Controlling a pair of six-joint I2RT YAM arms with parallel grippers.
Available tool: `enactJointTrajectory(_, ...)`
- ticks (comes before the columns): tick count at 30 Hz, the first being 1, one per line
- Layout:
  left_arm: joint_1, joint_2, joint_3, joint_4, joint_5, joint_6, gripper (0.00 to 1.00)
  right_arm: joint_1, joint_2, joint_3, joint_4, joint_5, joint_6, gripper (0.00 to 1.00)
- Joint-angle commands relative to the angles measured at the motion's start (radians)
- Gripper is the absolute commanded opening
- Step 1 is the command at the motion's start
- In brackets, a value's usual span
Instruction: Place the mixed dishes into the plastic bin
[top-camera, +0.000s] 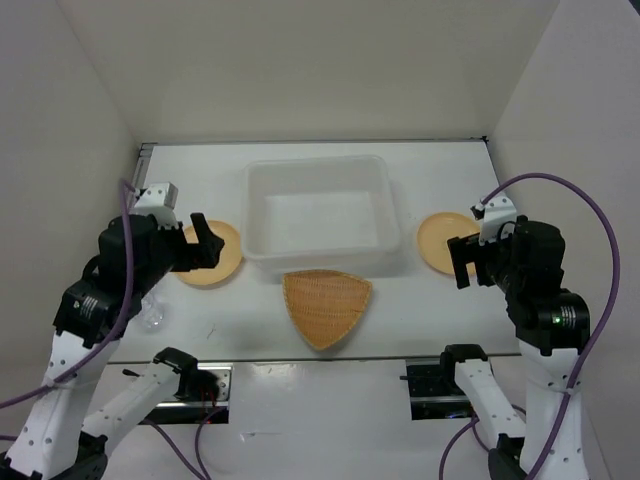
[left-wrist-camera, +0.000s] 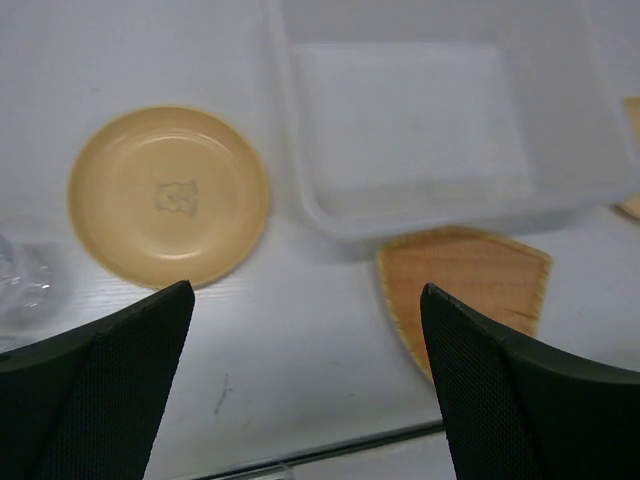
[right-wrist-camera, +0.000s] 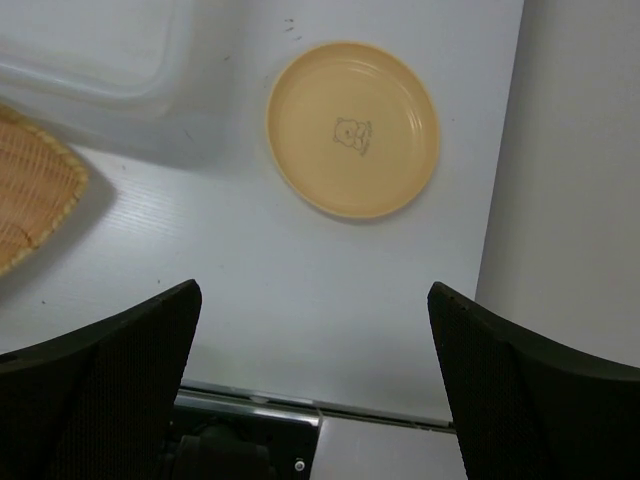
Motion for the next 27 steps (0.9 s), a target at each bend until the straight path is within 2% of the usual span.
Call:
enactJointTrajectory(1, 0.005, -0.12, -0.056, 0.018, 0.309, -0.11, 1.0, -0.017, -0.045, -0.046, -0.024, 0.045, -0.001, 0.98)
enactJointTrajectory(2, 0.005, -0.154, -0.178, 0.131, 0.41, -0.111, 1.0, -0.033, -0.065, -0.055, -0.014, 0.054, 0.011, 0.98)
enactJointTrajectory(3, 0.005, -0.197, -0.246, 0.175, 0.559, -0.162, 1.0, -0.05, -0.065, -0.064, -0.014, 0.054, 0.011, 0.98)
enactJointTrajectory(5, 0.005, -0.187, -0.386, 0.198, 0.621, -0.293, 1.0, -0.059, -0.074, -0.087, 0.009, 0.069, 0.02, 0.98)
enactJointTrajectory(6, -0.015, -0.173, -0.414, 0.198, 0.647, -0.293, 1.0, -0.07, -0.074, -0.087, 0.018, 0.082, 0.02, 0.98)
enactJointTrajectory(10, -0.087, -0.201, -0.506, 0.212, 0.565, -0.385, 1.0, -0.07, -0.098, -0.124, 0.058, 0.129, 0.039, 0.98)
enactJointTrajectory(13, -0.166, -0.201, -0.653, 0.368, 0.614, -0.535, 1.0, -0.07, -0.111, -0.142, 0.069, 0.106, 0.049, 0.98)
enactJointTrajectory(18, -0.288, -0.222, -0.764, 0.503, 0.482, -0.756, 1.0, -0.07, -0.12, -0.162, 0.101, 0.077, 0.049, 0.98)
enactJointTrajectory(21, -0.363, -0.173, -0.9, 0.684, 0.497, -0.936, 1.0, -0.07, -0.12, -0.162, 0.101, 0.066, 0.049, 0.98)
enactJointTrajectory(24, -0.464, -0.097, -0.91, 0.744, 0.379, -1.003, 1.0, -0.057, -0.12, -0.162, 0.101, 0.066, 0.04, 0.98)
enactJointTrajectory(27, -0.541, 0.075, -0.91, 0.854, 0.341, -1.072, 1.0, -0.045, -0.12, -0.162, 0.101, 0.066, 0.04, 0.98)
